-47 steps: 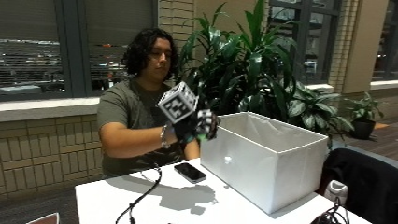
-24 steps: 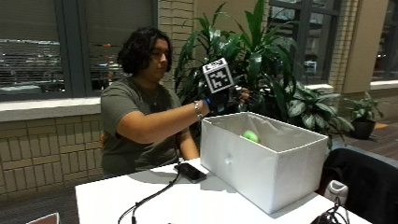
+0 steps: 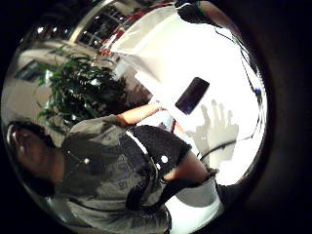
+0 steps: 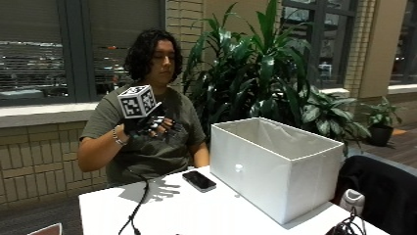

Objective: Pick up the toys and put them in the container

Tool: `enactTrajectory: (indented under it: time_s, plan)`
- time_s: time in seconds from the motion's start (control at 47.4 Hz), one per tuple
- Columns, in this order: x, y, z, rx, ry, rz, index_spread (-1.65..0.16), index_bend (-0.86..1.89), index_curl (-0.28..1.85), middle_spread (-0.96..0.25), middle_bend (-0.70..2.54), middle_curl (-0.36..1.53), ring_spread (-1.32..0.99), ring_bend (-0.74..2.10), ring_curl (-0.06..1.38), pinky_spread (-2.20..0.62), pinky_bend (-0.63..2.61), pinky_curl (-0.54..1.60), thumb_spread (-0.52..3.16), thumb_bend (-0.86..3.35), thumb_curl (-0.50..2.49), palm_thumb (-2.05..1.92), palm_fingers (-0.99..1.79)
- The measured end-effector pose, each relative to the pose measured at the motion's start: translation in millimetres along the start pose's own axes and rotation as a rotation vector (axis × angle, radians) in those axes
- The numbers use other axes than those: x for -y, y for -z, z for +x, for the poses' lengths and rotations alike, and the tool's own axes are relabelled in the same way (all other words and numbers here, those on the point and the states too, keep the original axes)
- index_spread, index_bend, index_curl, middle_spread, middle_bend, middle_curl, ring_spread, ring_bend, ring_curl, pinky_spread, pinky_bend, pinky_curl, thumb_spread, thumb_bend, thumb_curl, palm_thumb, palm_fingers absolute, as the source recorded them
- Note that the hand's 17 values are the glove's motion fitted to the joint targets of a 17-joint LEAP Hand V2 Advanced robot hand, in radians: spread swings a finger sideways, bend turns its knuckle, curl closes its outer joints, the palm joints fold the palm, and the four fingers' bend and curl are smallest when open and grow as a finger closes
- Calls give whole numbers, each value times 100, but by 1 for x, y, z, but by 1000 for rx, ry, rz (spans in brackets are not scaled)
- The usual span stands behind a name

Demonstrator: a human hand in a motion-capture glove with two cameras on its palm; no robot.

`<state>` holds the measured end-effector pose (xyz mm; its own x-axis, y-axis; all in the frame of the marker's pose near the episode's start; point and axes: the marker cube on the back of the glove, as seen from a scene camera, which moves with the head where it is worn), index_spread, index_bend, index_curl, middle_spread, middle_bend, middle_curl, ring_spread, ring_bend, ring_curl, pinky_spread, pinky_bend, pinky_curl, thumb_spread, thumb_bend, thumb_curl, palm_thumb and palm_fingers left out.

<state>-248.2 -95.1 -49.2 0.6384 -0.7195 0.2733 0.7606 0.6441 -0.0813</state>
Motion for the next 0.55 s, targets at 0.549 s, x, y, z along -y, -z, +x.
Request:
enactTrajectory:
  time_s: [0.549]
  plan:
    - [-80, -47, 58, -124, -353, -84, -40, 19, 45, -12, 20, 40, -20, 44, 26, 2, 72, 32, 100, -7, 20, -9, 8]
